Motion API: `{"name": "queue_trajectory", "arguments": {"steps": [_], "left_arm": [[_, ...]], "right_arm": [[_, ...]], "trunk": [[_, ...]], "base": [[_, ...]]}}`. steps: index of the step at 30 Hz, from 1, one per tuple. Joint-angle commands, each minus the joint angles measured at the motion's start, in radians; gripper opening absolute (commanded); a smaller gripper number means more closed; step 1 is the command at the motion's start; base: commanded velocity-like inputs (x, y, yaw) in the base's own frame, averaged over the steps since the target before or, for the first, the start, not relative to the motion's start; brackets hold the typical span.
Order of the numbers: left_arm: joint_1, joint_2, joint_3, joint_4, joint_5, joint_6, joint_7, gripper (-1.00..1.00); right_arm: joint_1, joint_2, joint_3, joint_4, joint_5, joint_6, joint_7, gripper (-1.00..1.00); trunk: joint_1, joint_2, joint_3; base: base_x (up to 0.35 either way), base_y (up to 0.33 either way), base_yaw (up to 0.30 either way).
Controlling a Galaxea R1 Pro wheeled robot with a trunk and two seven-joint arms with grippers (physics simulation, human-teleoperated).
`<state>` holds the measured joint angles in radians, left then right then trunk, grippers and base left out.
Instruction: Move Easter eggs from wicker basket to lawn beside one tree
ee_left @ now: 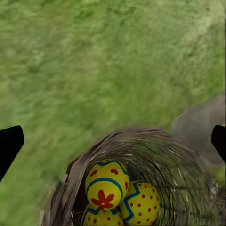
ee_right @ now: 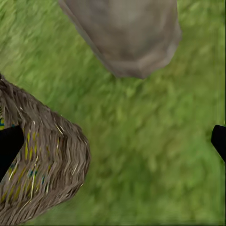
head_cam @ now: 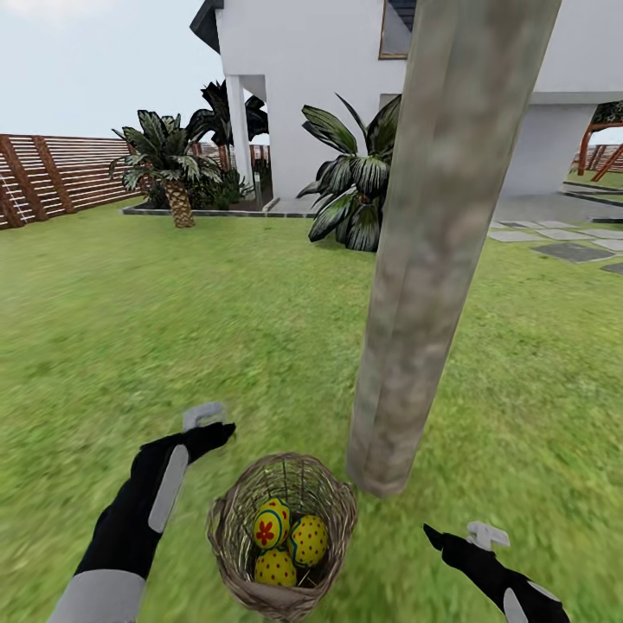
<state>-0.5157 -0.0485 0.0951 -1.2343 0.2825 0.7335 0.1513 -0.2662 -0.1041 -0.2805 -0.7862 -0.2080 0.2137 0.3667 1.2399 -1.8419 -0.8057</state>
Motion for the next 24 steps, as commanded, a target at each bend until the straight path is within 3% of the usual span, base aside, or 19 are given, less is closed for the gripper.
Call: {"name": "queue_trajectory", "arguments": {"steps": [1, 4, 7, 8, 9, 12, 15, 17, 19, 22, 24], "left_arm": [[-0.001, 0.002, 0.019, -0.071, 0.096, 0.023, 0.008, 1.00], [-0.005, 0.034, 0.068, -0.145, 0.377, 0.030, 0.006, 1.00], [-0.006, 0.042, 0.076, -0.149, 0.555, 0.021, 0.004, 1.00], [-0.006, 0.043, 0.077, -0.149, 0.578, 0.019, 0.004, 1.00], [-0.006, 0.045, 0.077, -0.151, 0.649, 0.007, 0.003, 1.00], [-0.006, 0.051, 0.079, -0.157, 0.683, 0.001, 0.002, 1.00], [-0.006, 0.053, 0.080, -0.158, 0.688, 0.000, 0.002, 1.00], [-0.006, 0.052, 0.078, -0.157, 0.690, 0.000, 0.002, 1.00], [-0.006, 0.052, 0.076, -0.156, 0.690, 0.000, -0.005, 1.00], [-0.006, 0.052, 0.075, -0.155, 0.690, 0.004, -0.058, 1.00], [-0.006, 0.052, 0.074, -0.153, 0.689, 0.006, -0.081, 1.00]], "right_arm": [[-0.001, 0.001, -0.002, -0.005, -0.010, 0.009, -0.034, 1.00], [0.000, 0.002, -0.001, -0.036, -0.009, 0.010, -0.108, 1.00], [0.000, 0.000, 0.002, -0.069, -0.009, 0.009, -0.111, 1.00], [0.001, 0.000, 0.005, -0.076, -0.009, 0.009, -0.111, 1.00], [0.007, 0.000, 0.030, -0.114, -0.010, 0.008, -0.094, 1.00], [0.014, -0.001, 0.063, -0.158, -0.009, 0.008, -0.012, 1.00], [0.017, -0.002, 0.068, -0.184, 0.000, 0.010, 0.057, 1.00], [0.023, 0.000, 0.079, -0.224, 0.043, 0.013, 0.084, 1.00], [0.037, 0.003, 0.120, -0.280, 0.110, 0.018, 0.091, 1.00], [0.070, 0.004, 0.165, -0.378, 0.147, 0.056, 0.092, 1.00], [0.094, 0.004, 0.175, -0.433, 0.151, 0.096, 0.096, 1.00]], "trunk": [[0.000, 0.000, -0.001], [0.000, 0.000, -0.001], [0.000, 0.000, -0.001], [0.000, 0.000, -0.001], [0.000, 0.000, -0.001], [0.000, 0.000, -0.001], [0.000, 0.000, -0.001], [0.000, 0.000, -0.001], [0.000, 0.000, -0.001], [0.000, 0.000, -0.001], [0.000, 0.000, -0.001]], "base": [[0.000, 0.000, 0.000], [0.000, 0.000, 0.000], [0.000, 0.000, 0.000], [0.000, 0.000, 0.000], [0.000, 0.000, 0.000], [0.000, 0.000, 0.000], [0.000, 0.000, 0.000], [0.000, 0.000, 0.000], [0.000, 0.000, 0.000], [0.000, 0.000, 0.000], [0.000, 0.000, 0.000]]}}
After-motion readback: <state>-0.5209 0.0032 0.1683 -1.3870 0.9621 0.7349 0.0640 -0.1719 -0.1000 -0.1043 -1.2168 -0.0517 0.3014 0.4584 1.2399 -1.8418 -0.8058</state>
